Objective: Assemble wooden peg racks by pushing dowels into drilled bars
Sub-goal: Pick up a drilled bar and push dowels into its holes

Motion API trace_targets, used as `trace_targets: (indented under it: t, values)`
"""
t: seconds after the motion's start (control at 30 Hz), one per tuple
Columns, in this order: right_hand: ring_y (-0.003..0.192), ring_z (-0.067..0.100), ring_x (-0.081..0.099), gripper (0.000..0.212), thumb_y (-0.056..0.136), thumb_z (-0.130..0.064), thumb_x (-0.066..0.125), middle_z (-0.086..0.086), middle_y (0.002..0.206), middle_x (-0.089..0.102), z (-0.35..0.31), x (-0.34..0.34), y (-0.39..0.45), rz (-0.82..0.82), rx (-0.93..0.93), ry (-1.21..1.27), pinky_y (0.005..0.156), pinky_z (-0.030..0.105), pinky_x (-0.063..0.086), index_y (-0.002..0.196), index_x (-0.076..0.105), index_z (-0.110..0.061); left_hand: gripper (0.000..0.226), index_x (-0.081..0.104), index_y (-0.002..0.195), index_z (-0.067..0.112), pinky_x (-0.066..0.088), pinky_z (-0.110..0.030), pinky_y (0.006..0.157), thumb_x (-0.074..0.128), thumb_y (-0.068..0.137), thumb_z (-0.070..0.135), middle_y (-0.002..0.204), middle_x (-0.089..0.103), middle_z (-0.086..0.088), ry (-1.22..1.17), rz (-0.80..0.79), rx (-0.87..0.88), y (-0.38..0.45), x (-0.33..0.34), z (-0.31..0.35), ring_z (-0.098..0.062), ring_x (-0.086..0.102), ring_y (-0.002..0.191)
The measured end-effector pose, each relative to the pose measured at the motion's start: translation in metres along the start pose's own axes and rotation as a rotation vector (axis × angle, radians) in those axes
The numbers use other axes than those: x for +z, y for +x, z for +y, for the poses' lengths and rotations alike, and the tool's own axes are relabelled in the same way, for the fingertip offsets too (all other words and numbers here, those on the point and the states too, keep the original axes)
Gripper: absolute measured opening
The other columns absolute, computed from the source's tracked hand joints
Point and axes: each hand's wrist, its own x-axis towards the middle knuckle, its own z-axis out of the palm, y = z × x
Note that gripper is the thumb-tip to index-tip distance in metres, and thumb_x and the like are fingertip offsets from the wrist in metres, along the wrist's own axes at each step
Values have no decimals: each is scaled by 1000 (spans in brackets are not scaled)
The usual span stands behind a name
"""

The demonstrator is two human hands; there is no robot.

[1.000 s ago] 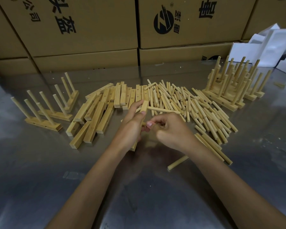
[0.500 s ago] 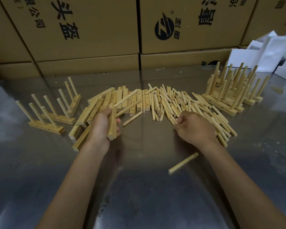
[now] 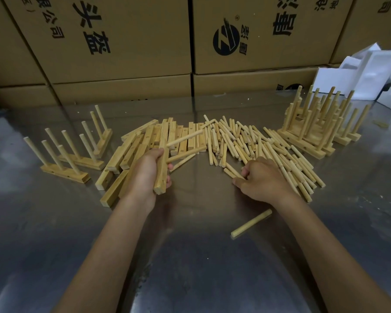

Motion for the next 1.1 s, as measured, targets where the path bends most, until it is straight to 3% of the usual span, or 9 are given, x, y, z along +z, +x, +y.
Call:
trace_targets:
  t: [0.07, 0.23, 0.33, 0.4, 0.5, 0.67, 0.8, 1.0, 1.1]
  values:
    - [119, 25, 43, 20, 90, -40, 68, -2, 104, 47, 0, 1, 0, 31, 2, 30, 97, 36, 39, 85, 60, -23, 19, 66, 97, 18, 42, -18, 40, 51, 103, 28, 58, 61, 1, 1, -3, 5, -1, 1, 0, -8, 50, 41]
    - [79, 19, 59, 17, 93, -32, 66, -3, 81, 62, -5, -7, -5, 430, -88, 134, 62, 30, 40, 82, 60, -20, 23, 66, 98, 14, 40, -19, 38, 49, 104, 29, 63, 59, -2, -28, -8, -12, -3, 1, 2, -9, 48, 43]
    - [64, 11, 58, 7, 95, -25, 64, -10, 78, 63, -15, -12, -14, 150, -264, 299, 51, 27, 39, 90, 58, -25, 26, 65, 102, 11, 37, -17, 36, 46, 105, 28, 60, 56, -1, -132, -10, -35, -4, -1, 0, -8, 48, 44]
    - [59, 6, 53, 9, 96, -21, 62, -11, 77, 61, -31, -4, -27, -30, -446, 402, 49, 28, 37, 94, 63, -29, 26, 66, 99, 11, 37, -17, 36, 47, 104, 29, 58, 54, 0, -157, -15, -43, -5, -2, 0, -9, 47, 45]
    - [61, 12, 51, 13, 96, -18, 59, -11, 77, 60, -54, 12, -40, 56, -646, 430, 53, 35, 38, 100, 66, -29, 23, 70, 92, 14, 40, -19, 42, 54, 100, 29, 57, 53, 2, -146, -10, -34, -6, -1, 0, -9, 47, 47]
    - [74, 12, 53, 16, 96, -15, 58, -12, 90, 60, -60, 13, -44, 219, -722, 444, 58, 29, 41, 106, 66, -24, 19, 73, 90, 18, 43, -25, 56, 60, 97, 31, 61, 57, 4, -148, 32, -13, -7, 4, 0, -9, 52, 54]
    - [77, 6, 49, 16, 94, -16, 59, -16, 86, 52, -64, 13, -48, 286, -770, 335, 63, 28, 43, 107, 65, -23, 19, 72, 91, 17, 43, -23, 54, 60, 97, 31, 61, 55, 4, -158, 30, 21, -9, 5, -2, -9, 50, 54]
    - [77, 5, 47, 16, 92, -10, 63, -13, 82, 51, -64, 8, -50, 269, -769, 358, 66, 28, 42, 103, 69, -18, 21, 72, 89, 17, 43, -23, 55, 59, 99, 31, 59, 56, 4, -172, 36, 35, -10, 8, -1, -8, 51, 53]
    - [76, 4, 47, 16, 91, -5, 63, -9, 82, 55, -64, 7, -50, 264, -789, 339, 65, 25, 40, 101, 70, -15, 17, 70, 99, 23, 45, -23, 56, 55, 101, 32, 71, 62, 6, -101, 56, 102, -9, 11, -4, -8, 54, 61]
